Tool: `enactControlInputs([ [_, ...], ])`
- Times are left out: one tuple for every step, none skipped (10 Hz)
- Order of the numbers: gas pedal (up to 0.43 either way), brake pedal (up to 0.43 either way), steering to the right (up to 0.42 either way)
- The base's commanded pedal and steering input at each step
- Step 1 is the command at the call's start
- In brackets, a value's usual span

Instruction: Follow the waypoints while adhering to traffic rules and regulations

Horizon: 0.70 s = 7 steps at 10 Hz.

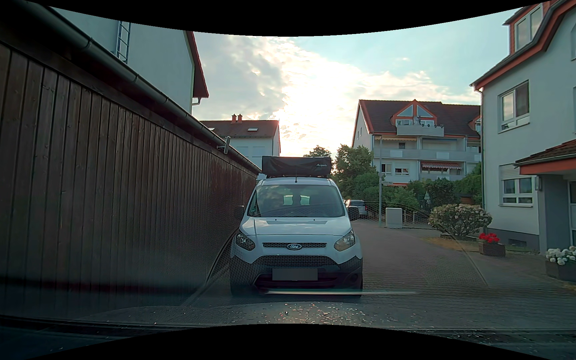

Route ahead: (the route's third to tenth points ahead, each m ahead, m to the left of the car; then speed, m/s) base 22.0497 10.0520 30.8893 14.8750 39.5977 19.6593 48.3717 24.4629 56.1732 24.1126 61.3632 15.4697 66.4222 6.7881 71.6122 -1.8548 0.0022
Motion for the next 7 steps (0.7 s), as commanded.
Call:
enactControlInputs([
  [0.0,0.293,0.01],
  [0.0,0.293,0.01],
  [0.0,0.293,0.011],
  [0.0,0.287,0.016],
  [0.0,0.232,0.036],
  [0.0,0.207,0.059],
  [0.0,0.152,0.084],
])
